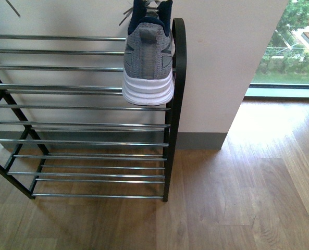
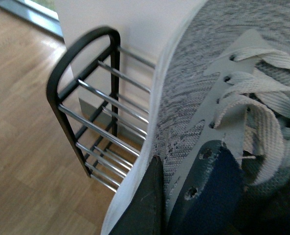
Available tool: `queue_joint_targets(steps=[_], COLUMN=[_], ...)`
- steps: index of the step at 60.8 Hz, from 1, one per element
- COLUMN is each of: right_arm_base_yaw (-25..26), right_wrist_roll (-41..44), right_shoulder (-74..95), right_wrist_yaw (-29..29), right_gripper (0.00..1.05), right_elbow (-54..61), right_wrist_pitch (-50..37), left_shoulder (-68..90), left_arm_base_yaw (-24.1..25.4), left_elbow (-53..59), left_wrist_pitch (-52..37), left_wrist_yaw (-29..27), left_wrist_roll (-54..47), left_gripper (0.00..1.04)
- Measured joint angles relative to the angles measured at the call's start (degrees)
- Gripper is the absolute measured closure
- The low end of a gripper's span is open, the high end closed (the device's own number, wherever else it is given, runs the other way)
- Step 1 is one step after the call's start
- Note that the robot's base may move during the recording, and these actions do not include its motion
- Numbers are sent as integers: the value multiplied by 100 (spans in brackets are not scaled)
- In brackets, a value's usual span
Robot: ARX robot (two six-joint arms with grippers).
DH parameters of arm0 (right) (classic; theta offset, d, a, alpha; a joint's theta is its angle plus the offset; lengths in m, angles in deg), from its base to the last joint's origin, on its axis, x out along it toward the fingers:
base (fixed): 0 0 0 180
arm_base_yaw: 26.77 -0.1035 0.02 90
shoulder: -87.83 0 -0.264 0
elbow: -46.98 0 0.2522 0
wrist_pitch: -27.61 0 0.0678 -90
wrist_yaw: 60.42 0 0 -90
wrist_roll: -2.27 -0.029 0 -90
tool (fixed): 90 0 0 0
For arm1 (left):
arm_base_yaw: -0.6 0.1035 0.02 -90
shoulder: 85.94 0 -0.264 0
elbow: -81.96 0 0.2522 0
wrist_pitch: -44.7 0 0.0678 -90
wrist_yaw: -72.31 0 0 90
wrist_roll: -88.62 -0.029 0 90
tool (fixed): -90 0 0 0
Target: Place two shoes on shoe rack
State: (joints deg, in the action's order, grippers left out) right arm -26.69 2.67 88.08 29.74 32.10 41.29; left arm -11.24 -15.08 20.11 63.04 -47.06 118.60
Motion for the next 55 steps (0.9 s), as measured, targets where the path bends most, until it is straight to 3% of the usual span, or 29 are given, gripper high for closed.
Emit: queue_joint_targets(steps=[23, 55], right_arm_base_yaw=[0, 0], right_wrist_roll=[0, -2], right_shoulder=[0, 0], right_wrist_yaw=[0, 0], right_gripper=[9, 9], right_elbow=[0, 0], right_wrist_pitch=[0, 0], left_shoulder=[2251, 3340], left_arm_base_yaw=[-463, -638], left_elbow=[-1690, -2465], left_wrist_pitch=[437, 535], left_wrist_yaw=[544, 800], left_wrist_roll=[748, 1379], left_gripper=[103, 103])
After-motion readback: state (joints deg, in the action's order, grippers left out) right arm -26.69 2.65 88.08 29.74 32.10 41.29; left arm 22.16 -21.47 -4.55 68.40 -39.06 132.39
